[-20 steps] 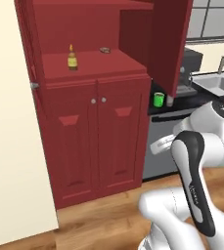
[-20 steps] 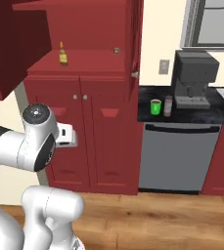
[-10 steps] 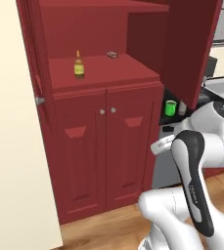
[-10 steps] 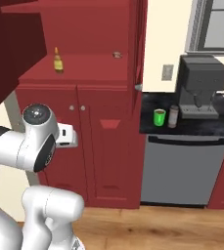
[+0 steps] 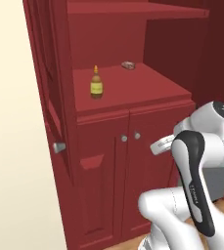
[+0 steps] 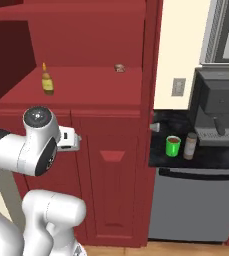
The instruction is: Pick the cinnamon and honey bottle from the cabinet and place them next to the mug.
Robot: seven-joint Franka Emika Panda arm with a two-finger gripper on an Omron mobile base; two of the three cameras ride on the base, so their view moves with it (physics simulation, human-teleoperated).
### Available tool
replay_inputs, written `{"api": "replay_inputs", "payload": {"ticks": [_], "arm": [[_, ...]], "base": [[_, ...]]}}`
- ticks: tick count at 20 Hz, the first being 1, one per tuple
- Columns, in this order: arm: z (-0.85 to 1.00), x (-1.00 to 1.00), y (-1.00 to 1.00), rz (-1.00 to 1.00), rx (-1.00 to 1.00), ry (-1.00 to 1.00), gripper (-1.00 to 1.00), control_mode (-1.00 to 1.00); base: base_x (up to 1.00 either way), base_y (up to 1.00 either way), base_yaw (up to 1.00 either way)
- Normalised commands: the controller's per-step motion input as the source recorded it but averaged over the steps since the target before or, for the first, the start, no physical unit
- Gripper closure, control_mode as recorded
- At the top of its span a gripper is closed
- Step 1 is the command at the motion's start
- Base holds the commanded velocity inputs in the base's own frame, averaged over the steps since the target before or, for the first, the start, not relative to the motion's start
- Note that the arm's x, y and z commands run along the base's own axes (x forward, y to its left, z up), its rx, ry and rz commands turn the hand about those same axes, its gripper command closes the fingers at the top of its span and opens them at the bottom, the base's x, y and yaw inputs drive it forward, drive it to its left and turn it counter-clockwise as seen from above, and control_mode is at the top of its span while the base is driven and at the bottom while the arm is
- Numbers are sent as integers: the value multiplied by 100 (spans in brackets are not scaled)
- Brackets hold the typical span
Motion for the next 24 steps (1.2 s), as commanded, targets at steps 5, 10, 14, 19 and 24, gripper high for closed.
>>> {"api": "replay_inputs", "payload": {"ticks": [5, 10, 14, 19, 24], "arm": [[0, 0, 0, 0, 0, 0, -100, 100], [0, 0, 0, 0, 0, 0, -100, 100], [0, 0, 0, 0, 0, 0, -100, 100], [0, 0, 0, 0, 0, 0, -100, 100], [0, 0, 0, 0, 0, 0, -100, -100]], "base": [[77, 40, -7], [18, 16, -3], [0, 0, 0], [0, 0, 0], [0, 0, 0]]}}
